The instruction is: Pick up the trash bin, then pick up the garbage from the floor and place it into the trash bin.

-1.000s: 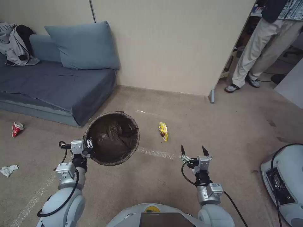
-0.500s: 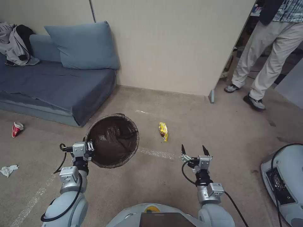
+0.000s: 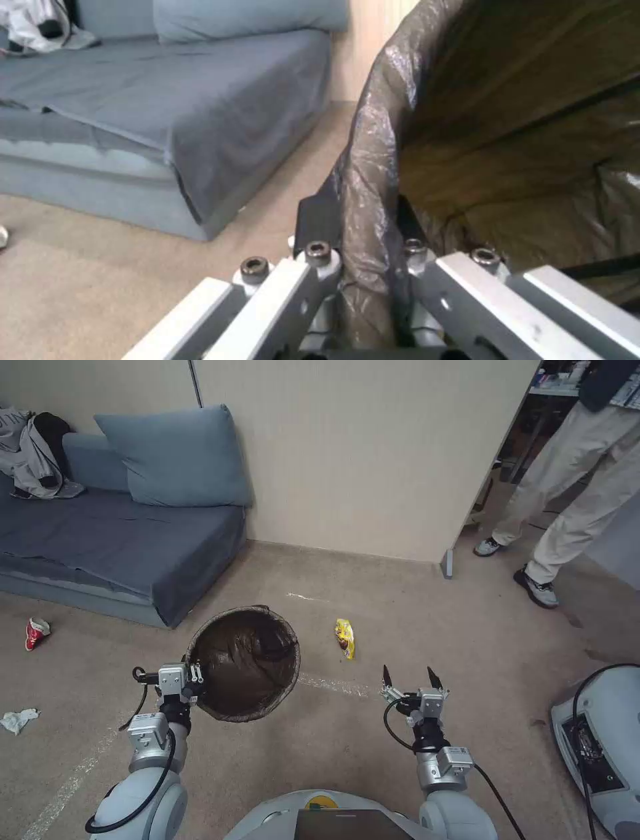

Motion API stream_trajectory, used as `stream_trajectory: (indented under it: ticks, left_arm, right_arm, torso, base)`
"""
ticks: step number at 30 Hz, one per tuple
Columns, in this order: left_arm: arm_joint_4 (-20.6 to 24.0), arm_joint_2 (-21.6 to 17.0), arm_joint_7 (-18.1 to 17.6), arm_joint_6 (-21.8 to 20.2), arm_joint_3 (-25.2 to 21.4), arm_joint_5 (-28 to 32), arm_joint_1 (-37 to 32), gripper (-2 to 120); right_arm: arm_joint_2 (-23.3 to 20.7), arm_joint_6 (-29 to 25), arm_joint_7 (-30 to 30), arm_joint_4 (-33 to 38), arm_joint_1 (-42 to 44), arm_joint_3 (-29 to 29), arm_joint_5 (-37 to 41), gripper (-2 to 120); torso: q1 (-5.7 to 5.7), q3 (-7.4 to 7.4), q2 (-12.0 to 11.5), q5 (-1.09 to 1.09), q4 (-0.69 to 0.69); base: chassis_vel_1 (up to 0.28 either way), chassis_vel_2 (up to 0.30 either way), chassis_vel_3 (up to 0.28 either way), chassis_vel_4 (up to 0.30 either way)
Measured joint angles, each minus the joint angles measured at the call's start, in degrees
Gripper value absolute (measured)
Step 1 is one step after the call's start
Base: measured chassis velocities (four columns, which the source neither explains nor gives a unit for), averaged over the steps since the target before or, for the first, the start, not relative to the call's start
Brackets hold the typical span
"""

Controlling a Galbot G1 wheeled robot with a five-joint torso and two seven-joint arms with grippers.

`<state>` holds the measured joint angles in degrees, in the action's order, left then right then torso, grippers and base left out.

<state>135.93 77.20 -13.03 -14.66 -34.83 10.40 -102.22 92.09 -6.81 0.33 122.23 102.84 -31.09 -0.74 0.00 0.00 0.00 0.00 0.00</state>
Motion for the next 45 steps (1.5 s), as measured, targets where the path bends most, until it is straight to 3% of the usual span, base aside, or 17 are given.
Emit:
stream_trajectory:
  ticks: [45]
  left_arm:
    - [-1.4,0.4,1.6,0.1,0.2,-0.4,0.2,0]
  right_arm:
    - [0.0,-0.4,0.0,-1.0,-0.2,-0.3,0.0,100]
  torso:
    - [0.00,0.00,0.0,0.00,0.00]
  base:
    - [-0.031,0.034,0.029,-0.032]
